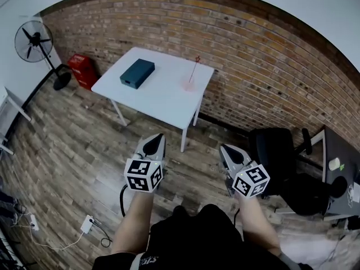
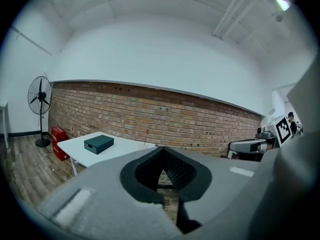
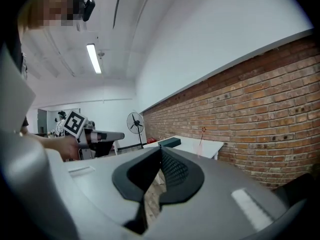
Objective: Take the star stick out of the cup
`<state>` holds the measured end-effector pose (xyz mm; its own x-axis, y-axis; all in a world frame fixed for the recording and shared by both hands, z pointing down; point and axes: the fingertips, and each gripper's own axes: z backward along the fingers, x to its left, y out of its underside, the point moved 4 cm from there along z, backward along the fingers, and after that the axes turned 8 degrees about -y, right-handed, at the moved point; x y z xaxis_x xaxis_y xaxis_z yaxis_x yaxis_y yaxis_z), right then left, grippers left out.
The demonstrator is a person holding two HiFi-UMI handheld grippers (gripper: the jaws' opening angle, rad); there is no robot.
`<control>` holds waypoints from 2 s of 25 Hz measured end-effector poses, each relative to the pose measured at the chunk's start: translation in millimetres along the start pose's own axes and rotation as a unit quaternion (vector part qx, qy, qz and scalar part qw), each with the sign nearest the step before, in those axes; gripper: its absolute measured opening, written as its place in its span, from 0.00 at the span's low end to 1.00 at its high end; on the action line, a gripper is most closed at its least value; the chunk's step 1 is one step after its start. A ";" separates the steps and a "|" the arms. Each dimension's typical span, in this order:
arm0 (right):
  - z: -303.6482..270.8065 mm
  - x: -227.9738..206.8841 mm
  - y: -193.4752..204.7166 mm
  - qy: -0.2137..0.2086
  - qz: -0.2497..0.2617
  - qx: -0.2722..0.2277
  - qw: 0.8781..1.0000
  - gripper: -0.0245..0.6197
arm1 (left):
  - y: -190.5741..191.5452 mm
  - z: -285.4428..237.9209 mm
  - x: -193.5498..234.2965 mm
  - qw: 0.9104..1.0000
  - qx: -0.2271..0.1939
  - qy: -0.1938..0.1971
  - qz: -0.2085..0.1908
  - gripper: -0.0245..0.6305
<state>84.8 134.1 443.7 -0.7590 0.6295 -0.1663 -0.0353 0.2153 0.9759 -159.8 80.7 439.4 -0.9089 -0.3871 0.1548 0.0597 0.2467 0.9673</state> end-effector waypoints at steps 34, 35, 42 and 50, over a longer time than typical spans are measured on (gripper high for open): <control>-212.9 -265.7 -39.1 -0.065 -0.053 0.023 0.996 0.04 | -50.4 -298.0 38.6 0.999 0.045 -0.025 -0.012 0.05; -216.6 -270.4 -39.9 -0.065 -0.056 0.023 0.996 0.04 | -49.7 -305.0 37.8 0.999 0.050 -0.020 -0.011 0.05; -252.9 -293.7 -37.6 -0.063 -0.069 0.038 0.995 0.04 | -50.8 -353.1 60.9 0.998 0.063 -0.011 0.008 0.05; -303.8 -308.2 -50.8 -0.046 -0.062 0.052 0.996 0.04 | -63.3 -386.5 95.5 0.998 0.059 0.010 0.013 0.05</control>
<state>123.0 -297.7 488.2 -0.6903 0.6580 -0.3011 -0.0534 0.3686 0.9280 -90.9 -315.2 470.7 -0.8995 -0.3957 0.1852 0.0336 0.3602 0.9323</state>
